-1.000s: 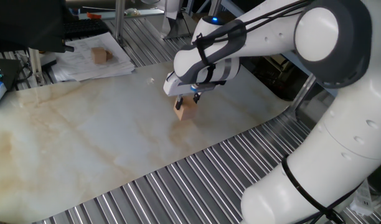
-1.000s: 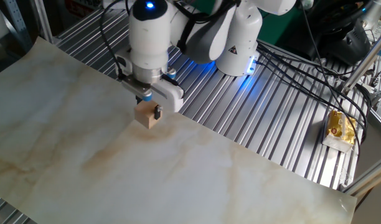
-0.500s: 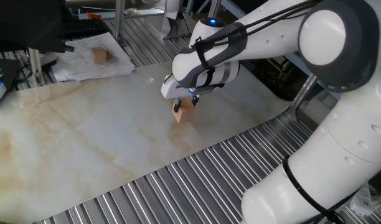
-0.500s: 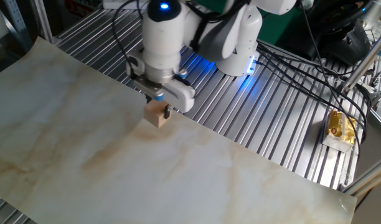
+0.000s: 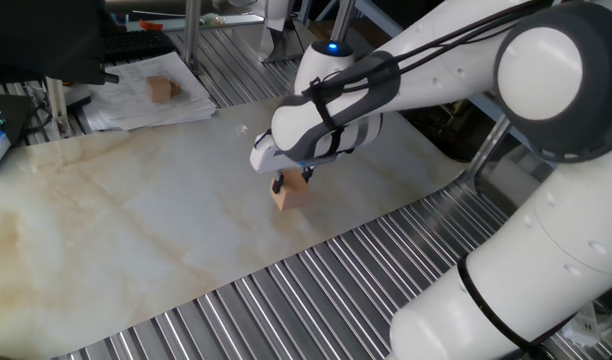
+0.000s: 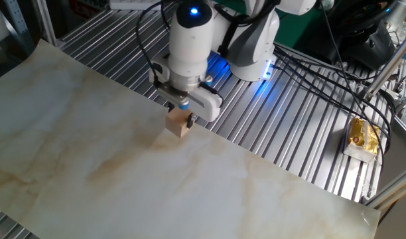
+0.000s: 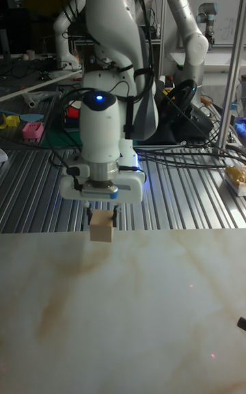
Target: Pick up the small block on the left and move it to the right
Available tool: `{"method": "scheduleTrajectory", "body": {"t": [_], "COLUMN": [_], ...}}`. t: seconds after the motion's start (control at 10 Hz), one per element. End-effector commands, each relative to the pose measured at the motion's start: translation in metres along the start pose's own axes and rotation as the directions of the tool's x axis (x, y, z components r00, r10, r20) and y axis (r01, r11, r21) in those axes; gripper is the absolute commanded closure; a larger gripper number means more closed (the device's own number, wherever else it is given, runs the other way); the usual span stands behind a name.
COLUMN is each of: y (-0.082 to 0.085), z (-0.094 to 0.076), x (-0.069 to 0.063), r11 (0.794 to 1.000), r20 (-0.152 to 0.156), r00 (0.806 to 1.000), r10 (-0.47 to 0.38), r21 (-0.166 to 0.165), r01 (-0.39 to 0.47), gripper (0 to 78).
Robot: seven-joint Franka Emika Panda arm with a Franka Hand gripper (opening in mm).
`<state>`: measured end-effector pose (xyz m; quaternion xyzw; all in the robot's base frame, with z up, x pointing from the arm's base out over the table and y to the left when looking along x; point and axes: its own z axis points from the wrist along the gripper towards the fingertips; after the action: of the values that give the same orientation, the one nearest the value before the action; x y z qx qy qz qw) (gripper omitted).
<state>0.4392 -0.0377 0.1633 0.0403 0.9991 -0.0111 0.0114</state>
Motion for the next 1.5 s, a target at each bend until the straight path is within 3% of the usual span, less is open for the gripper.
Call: {"method": "scheduleTrajectory", "body": {"t": [0.1, 0.6, 1.2, 1.4, 1.5], "y": [0.006, 0.019, 0.019, 0.019, 0.019], "z": [0.001, 0.002, 0.002, 0.002, 0.002], "x": [0.007, 0.023, 0.024, 0.024, 0.024], "r11": [1.0, 0.998, 0.999, 0.998, 0.997], "r20": [0.006, 0.012, 0.026, -0.002, -0.006], "r00": [1.0, 0.998, 0.999, 1.0, 0.999], "r10": [0.011, 0.056, 0.029, -0.001, -0.04], "r21": [-0.002, 0.013, 0.029, 0.068, 0.073], "r01": [-0.011, -0.057, -0.029, 0.001, 0.041], "gripper": [76.3, 76.3, 76.3, 76.3, 76.3]}}
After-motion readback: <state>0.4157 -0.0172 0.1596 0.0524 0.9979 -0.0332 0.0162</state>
